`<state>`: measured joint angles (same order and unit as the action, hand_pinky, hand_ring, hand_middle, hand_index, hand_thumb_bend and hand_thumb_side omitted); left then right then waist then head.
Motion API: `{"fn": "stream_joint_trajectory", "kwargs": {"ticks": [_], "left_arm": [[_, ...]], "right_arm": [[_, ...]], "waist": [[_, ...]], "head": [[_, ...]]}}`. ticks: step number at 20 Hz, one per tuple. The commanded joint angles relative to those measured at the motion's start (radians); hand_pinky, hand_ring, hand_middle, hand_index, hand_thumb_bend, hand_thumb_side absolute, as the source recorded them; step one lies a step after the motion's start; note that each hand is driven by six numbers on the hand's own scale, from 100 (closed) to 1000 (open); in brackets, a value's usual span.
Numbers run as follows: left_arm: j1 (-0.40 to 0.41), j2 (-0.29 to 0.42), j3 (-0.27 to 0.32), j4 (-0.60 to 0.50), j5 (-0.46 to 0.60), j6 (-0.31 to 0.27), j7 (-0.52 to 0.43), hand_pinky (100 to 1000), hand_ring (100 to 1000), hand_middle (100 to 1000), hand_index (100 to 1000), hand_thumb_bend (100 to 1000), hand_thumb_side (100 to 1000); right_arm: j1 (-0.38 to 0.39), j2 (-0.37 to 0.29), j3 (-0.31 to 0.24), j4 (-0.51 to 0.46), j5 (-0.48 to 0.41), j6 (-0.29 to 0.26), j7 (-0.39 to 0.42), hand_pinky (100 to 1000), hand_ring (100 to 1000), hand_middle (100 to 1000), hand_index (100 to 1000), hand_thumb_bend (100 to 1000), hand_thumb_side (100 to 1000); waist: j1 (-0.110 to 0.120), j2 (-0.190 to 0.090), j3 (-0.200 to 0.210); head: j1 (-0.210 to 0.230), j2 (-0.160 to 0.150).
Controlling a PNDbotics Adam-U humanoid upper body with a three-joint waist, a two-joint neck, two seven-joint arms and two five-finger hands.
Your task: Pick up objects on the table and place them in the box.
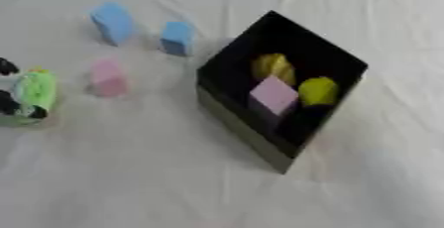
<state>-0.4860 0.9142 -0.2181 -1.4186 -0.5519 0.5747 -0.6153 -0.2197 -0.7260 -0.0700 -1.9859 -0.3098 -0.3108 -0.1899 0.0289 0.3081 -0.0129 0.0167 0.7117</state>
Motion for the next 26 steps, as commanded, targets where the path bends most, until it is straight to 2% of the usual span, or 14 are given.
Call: {"fn": "stream_joint_trajectory", "kwargs": {"ticks": [1, 4, 5, 8, 10, 14, 17, 21, 23, 26], "left_arm": [[-0.017, 0.023, 0.003, -0.001, -0.006, 0.017, -0.011, 838, 832, 788, 842, 521, 240], [-0.014, 0.025, 0.005, -0.021, -0.009, 0.031, -0.011, 784, 761, 709, 768, 402, 146], [-0.015, 0.027, 0.005, -0.028, -0.02, 0.036, -0.01, 746, 708, 643, 707, 337, 100], [-0.018, 0.027, 0.009, -0.045, -0.057, 0.054, -0.012, 693, 650, 583, 631, 283, 100], [-0.024, 0.026, 0.022, -0.086, -0.075, 0.057, -0.004, 683, 639, 573, 608, 256, 100], [-0.057, 0.031, 0.051, -0.26, -0.111, 0.049, 0.015, 681, 633, 569, 604, 185, 100], [-0.134, 0.028, 0.043, -0.402, -0.158, 0.027, -0.004, 685, 630, 566, 599, 159, 100], [-0.269, -0.019, -0.005, -0.5, -0.213, -0.02, -0.08, 686, 625, 561, 593, 150, 100], [-0.332, -0.061, -0.029, -0.519, -0.231, -0.043, -0.114, 683, 622, 559, 592, 139, 100], [-0.434, -0.163, -0.074, -0.519, -0.255, -0.085, -0.145, 679, 617, 557, 590, 110, 100]], "right_arm": [[-0.007, -0.018, -0.012, -0.014, -0.002, 0.004, -0.002, 871, 822, 577, 771, 100, 551], [-0.006, -0.017, -0.012, -0.014, -0.002, 0.005, -0.003, 871, 821, 577, 771, 100, 552], [-0.006, -0.017, -0.012, -0.014, -0.002, 0.005, -0.003, 871, 821, 577, 771, 100, 552], [-0.007, -0.016, -0.011, -0.014, -0.005, 0.007, -0.004, 871, 820, 576, 771, 100, 552], [-0.005, -0.018, -0.013, -0.014, -0.004, 0.006, -0.005, 870, 820, 576, 771, 100, 551], [-0.003, -0.024, -0.016, -0.014, -0.004, 0.002, -0.008, 870, 819, 576, 770, 100, 550], [-0.003, -0.029, -0.014, -0.014, -0.006, 0.002, -0.009, 870, 819, 576, 771, 100, 550], [-0.005, -0.032, -0.009, -0.014, -0.012, 0.006, -0.003, 870, 819, 577, 771, 100, 550], [-0.005, -0.034, -0.01, -0.014, -0.015, 0.006, -0.002, 870, 819, 577, 771, 100, 550], [-0.008, -0.036, -0.01, -0.014, -0.022, 0.005, -0.002, 869, 819, 578, 770, 100, 550]], "waist": [[-0.001, -0.003, -0.002], [-0.001, -0.003, -0.002], [0.0, -0.003, -0.001], [0.001, -0.004, -0.001], [0.001, -0.005, -0.001], [0.0, -0.008, 0.004], [0.001, -0.015, 0.009], [0.003, -0.026, 0.013], [0.003, -0.031, 0.013], [0.001, -0.037, 0.014]], "head": [[0.004, -0.007], [0.004, -0.004], [0.005, -0.003], [0.006, -0.002], [0.004, 0.0], [0.0, 0.004], [-0.001, 0.009], [-0.001, 0.013], [-0.001, 0.014], [-0.001, 0.018]]}}
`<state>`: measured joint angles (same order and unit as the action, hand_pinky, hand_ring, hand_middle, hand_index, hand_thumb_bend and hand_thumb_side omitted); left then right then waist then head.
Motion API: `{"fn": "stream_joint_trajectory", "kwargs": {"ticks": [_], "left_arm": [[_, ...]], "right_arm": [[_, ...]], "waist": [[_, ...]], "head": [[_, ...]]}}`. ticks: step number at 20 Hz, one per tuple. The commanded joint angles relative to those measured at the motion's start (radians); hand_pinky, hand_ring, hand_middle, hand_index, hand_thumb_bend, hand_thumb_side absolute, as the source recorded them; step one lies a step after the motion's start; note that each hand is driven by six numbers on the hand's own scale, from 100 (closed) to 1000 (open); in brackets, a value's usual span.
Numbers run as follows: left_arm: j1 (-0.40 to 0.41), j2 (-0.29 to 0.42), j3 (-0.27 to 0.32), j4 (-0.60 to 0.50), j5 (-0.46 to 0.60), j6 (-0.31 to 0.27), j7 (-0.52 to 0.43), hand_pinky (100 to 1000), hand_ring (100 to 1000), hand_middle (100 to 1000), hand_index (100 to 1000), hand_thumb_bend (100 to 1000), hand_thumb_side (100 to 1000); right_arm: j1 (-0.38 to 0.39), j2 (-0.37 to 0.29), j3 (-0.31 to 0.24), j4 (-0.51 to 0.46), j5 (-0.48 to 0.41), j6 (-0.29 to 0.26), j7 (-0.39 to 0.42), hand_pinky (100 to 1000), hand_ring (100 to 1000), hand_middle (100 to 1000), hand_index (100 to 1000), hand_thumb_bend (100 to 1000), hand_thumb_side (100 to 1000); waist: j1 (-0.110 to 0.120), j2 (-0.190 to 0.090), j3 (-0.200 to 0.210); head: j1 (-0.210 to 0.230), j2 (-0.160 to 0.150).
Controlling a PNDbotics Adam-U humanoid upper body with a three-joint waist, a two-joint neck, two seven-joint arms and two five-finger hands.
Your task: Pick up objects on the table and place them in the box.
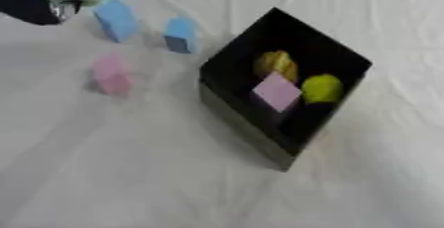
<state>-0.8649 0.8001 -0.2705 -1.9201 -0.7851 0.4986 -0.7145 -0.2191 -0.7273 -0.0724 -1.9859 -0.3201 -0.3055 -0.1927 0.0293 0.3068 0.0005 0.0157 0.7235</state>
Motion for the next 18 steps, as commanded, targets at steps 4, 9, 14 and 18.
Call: {"fn": "stream_joint_trajectory", "kwargs": {"ticks": [4, 9, 14, 18], "left_arm": [[-0.168, -0.218, -0.079, 0.011, -0.054, -0.078, -0.049, 679, 610, 555, 589, 100, 100], [-0.247, -0.412, -0.145, 0.099, -0.068, -0.152, -0.01, 674, 604, 552, 587, 100, 100], [-0.27, -0.577, -0.205, 0.251, -0.126, -0.214, 0.015, 672, 604, 554, 589, 100, 100], [-0.253, -0.666, -0.218, 0.385, -0.184, -0.231, 0.059, 666, 603, 555, 590, 100, 100]], "right_arm": [[-0.025, -0.04, -0.005, -0.014, -0.025, -0.005, 0.005, 868, 818, 580, 770, 100, 549], [-0.044, -0.044, -0.001, -0.014, -0.042, -0.005, 0.012, 867, 818, 581, 770, 100, 548], [-0.059, -0.041, 0.004, -0.014, -0.052, -0.001, 0.021, 867, 818, 580, 770, 100, 549], [-0.068, -0.036, 0.008, -0.014, -0.057, 0.002, 0.027, 868, 818, 580, 770, 100, 549]], "waist": [[-0.005, -0.042, 0.0], [-0.01, -0.043, -0.002], [-0.012, -0.04, -0.009], [-0.012, -0.037, -0.017]], "head": [[0.005, 0.004], [0.008, 0.003], [0.021, 0.0], [0.031, -0.002]]}}
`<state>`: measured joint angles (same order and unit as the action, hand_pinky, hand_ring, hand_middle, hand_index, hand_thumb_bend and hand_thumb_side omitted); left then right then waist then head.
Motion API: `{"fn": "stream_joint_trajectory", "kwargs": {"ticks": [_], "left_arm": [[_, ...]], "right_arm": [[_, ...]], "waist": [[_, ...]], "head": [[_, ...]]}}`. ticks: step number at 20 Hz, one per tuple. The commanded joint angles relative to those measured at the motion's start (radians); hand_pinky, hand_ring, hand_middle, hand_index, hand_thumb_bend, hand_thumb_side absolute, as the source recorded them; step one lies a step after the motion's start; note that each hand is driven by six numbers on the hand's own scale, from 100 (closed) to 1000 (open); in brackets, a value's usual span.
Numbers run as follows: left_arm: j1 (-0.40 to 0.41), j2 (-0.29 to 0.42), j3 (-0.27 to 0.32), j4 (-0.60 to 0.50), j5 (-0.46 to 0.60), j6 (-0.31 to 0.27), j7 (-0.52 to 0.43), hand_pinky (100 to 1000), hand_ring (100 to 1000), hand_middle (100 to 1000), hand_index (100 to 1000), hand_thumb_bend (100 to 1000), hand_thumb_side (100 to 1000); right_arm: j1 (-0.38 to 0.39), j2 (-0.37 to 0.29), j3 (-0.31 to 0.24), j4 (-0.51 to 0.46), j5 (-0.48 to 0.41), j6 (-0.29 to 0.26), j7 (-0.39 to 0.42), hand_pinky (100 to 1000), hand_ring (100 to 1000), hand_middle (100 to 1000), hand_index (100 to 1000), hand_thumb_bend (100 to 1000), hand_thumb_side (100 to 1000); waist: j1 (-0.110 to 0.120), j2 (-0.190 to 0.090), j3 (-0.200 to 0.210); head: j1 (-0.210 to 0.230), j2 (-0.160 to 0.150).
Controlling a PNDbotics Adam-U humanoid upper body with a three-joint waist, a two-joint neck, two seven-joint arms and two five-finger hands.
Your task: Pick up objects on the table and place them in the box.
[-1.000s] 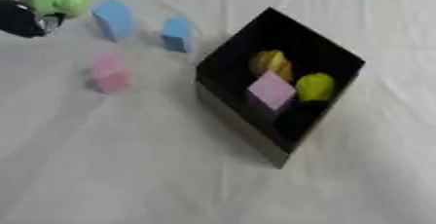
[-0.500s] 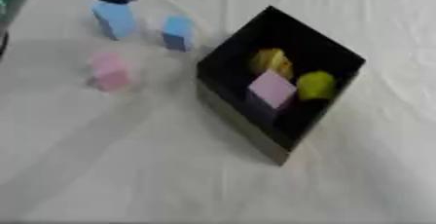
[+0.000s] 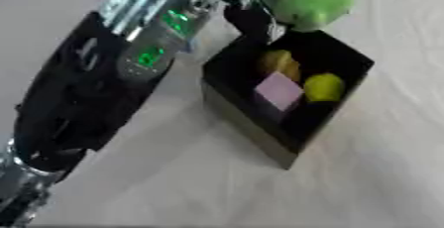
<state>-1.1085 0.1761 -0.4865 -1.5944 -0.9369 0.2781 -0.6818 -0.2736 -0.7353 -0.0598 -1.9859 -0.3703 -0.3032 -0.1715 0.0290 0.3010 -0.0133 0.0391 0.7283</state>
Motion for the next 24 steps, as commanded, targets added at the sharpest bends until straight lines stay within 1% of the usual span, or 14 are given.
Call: {"fn": "stream_joint_trajectory", "kwargs": {"ticks": [1, 4, 8, 11, 13, 14, 15, 16, 17, 18, 19, 20, 22, 24], "left_arm": [[-0.004, -0.058, -0.003, 0.086, -0.037, -0.013, 0.04, 664, 602, 555, 590, 100, 100], [0.013, -0.091, -0.013, 0.148, -0.044, -0.02, 0.068, 663, 603, 555, 591, 100, 100], [0.033, -0.111, -0.025, 0.199, -0.041, -0.018, 0.087, 664, 605, 560, 599, 101, 100], [0.041, -0.118, -0.031, 0.222, -0.035, -0.021, 0.086, 690, 633, 589, 638, 163, 100], [0.044, -0.12, -0.036, 0.235, -0.03, -0.027, 0.07, 731, 688, 645, 706, 222, 100], [0.045, -0.119, -0.039, 0.238, -0.029, -0.034, 0.055, 829, 798, 764, 849, 356, 204], [0.044, -0.119, -0.04, 0.239, -0.031, -0.043, 0.039, 896, 865, 831, 905, 486, 328], [0.043, -0.117, -0.04, 0.237, -0.036, -0.052, 0.023, 933, 903, 859, 927, 575, 404], [0.042, -0.116, -0.039, 0.233, -0.044, -0.06, 0.01, 938, 909, 863, 931, 585, 417], [0.041, -0.113, -0.037, 0.226, -0.054, -0.066, 0.0, 988, 973, 900, 962, 598, 517], [0.04, -0.11, -0.035, 0.216, -0.068, -0.07, -0.005, 996, 984, 904, 966, 601, 534], [0.038, -0.106, -0.032, 0.204, -0.081, -0.074, -0.008, 1000, 1000, 912, 973, 608, 592], [0.036, -0.1, -0.023, 0.172, -0.104, -0.075, -0.01, 1000, 1000, 926, 982, 617, 656], [0.033, -0.094, -0.011, 0.134, -0.121, -0.072, -0.012, 1000, 1000, 928, 982, 612, 658]], "right_arm": [[-0.015, -0.027, -0.004, -0.014, -0.008, 0.0, 0.007, 868, 818, 580, 770, 100, 549], [-0.018, -0.024, -0.004, -0.014, -0.011, 0.0, 0.009, 868, 818, 580, 770, 100, 550], [-0.016, -0.02, -0.005, -0.014, -0.01, 0.001, 0.01, 868, 818, 580, 769, 100, 551], [-0.014, -0.017, -0.005, -0.014, -0.01, 0.003, 0.009, 868, 817, 579, 769, 100, 551], [-0.012, -0.016, -0.006, -0.014, -0.009, 0.004, 0.008, 868, 817, 579, 769, 100, 551], [-0.01, -0.016, -0.006, -0.014, -0.008, 0.004, 0.008, 868, 817, 579, 769, 100, 552], [-0.009, -0.015, -0.006, -0.014, -0.008, 0.005, 0.007, 868, 817, 579, 769, 100, 552], [-0.008, -0.014, -0.006, -0.014, -0.008, 0.006, 0.007, 868, 817, 579, 769, 100, 552], [-0.007, -0.013, -0.006, -0.014, -0.008, 0.006, 0.007, 868, 817, 579, 769, 100, 552], [-0.006, -0.012, -0.006, -0.014, -0.007, 0.007, 0.007, 868, 817, 579, 769, 100, 552], [-0.005, -0.012, -0.007, -0.014, -0.007, 0.008, 0.007, 868, 817, 579, 769, 100, 552], [-0.004, -0.012, -0.007, -0.014, -0.007, 0.008, 0.007, 869, 817, 578, 769, 100, 552], [-0.002, -0.01, -0.007, -0.014, -0.006, 0.009, 0.006, 869, 817, 578, 769, 100, 553], [0.0, -0.009, -0.007, -0.014, -0.005, 0.011, 0.006, 869, 817, 578, 769, 100, 553]], "waist": [[-0.012, -0.031, -0.005], [-0.011, -0.028, -0.011], [-0.009, -0.027, -0.015], [-0.008, -0.028, -0.016], [-0.007, -0.028, -0.017], [-0.007, -0.028, -0.017], [-0.006, -0.029, -0.017], [-0.006, -0.029, -0.017], [-0.006, -0.029, -0.017], [-0.006, -0.03, -0.016], [-0.006, -0.03, -0.016], [-0.006, -0.03, -0.016], [-0.006, -0.031, -0.015], [-0.006, -0.032, -0.014]], "head": [[0.01, -0.007], [0.013, -0.01], [0.015, -0.01], [0.015, -0.01], [0.014, -0.009], [0.013, -0.008], [0.013, -0.007], [0.013, -0.007], [0.013, -0.007], [0.012, -0.006], [0.012, -0.006], [0.012, -0.006], [0.011, -0.005], [0.011, -0.005]]}}
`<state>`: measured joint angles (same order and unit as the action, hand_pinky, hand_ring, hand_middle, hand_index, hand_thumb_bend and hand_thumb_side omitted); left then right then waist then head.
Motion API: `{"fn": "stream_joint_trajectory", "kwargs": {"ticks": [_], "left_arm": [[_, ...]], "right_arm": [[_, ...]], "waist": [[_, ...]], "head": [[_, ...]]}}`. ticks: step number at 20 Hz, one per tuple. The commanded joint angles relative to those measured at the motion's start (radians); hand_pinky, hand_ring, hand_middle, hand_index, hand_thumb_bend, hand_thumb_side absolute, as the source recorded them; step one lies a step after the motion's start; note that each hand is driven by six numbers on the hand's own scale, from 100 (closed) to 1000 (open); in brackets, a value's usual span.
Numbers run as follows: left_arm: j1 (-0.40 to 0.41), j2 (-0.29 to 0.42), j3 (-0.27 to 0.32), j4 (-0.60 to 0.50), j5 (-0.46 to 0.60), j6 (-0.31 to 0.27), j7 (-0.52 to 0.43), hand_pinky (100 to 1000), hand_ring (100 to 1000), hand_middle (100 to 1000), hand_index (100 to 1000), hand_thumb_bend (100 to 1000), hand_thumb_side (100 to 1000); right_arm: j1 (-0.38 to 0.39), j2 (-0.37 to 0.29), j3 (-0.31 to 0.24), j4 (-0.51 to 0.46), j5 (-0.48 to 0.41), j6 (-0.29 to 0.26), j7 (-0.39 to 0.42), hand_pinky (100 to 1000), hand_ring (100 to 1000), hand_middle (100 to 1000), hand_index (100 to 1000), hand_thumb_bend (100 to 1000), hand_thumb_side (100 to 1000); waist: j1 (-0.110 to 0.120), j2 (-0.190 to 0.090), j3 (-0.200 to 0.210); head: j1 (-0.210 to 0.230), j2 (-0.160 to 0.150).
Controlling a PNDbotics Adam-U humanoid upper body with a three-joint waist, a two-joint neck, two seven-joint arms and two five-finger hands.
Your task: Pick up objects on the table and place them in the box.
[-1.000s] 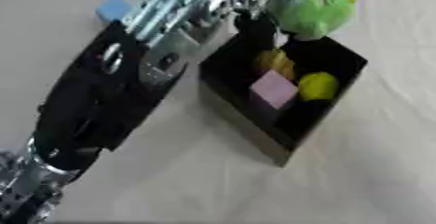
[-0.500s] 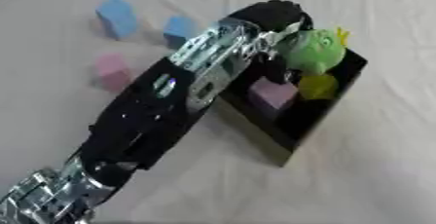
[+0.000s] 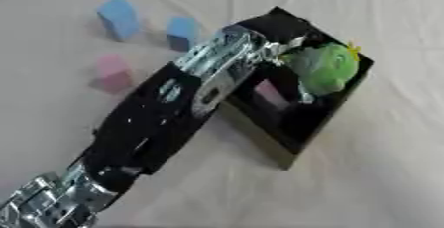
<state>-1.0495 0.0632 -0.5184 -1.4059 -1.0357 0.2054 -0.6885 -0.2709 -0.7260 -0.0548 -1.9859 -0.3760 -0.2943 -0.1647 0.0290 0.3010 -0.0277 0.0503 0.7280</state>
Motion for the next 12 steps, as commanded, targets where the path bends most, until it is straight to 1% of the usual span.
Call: {"fn": "stream_joint_trajectory", "kwargs": {"ticks": [1, 3, 7, 10, 12], "left_arm": [[-0.027, 0.022, 0.026, -0.072, -0.025, 0.002, -0.007, 1000, 1000, 928, 982, 612, 657], [-0.028, 0.03, 0.039, -0.107, -0.027, 0.007, -0.012, 1000, 1000, 927, 981, 600, 635], [-0.028, 0.062, 0.067, -0.184, -0.019, 0.009, -0.032, 1000, 1000, 921, 975, 578, 550], [-0.026, 0.104, 0.099, -0.241, 0.007, 0.016, -0.052, 982, 994, 910, 956, 559, 492], [-0.022, 0.154, 0.132, -0.283, 0.043, 0.032, -0.059, 965, 979, 902, 940, 530, 465]], "right_arm": [[-0.002, -0.018, -0.012, -0.014, 0.001, 0.002, -0.002, 869, 817, 578, 769, 100, 553], [-0.001, -0.019, -0.012, -0.014, 0.001, 0.002, -0.003, 869, 817, 578, 769, 100, 552], [0.002, -0.021, -0.015, -0.014, -0.001, -0.001, -0.006, 868, 817, 579, 769, 100, 552], [0.004, -0.026, -0.017, -0.014, -0.001, -0.003, -0.009, 868, 816, 580, 769, 100, 552], [0.007, -0.03, -0.02, -0.014, 0.0, -0.006, -0.012, 868, 816, 580, 769, 100, 551]], "waist": [[-0.006, -0.032, 0.0], [-0.007, -0.034, 0.001], [-0.006, -0.039, 0.003], [-0.004, -0.042, 0.006], [-0.002, -0.043, 0.011]], "head": [[0.0, -0.005], [0.0, -0.005], [-0.005, -0.005], [-0.012, -0.003], [-0.02, -0.001]]}}
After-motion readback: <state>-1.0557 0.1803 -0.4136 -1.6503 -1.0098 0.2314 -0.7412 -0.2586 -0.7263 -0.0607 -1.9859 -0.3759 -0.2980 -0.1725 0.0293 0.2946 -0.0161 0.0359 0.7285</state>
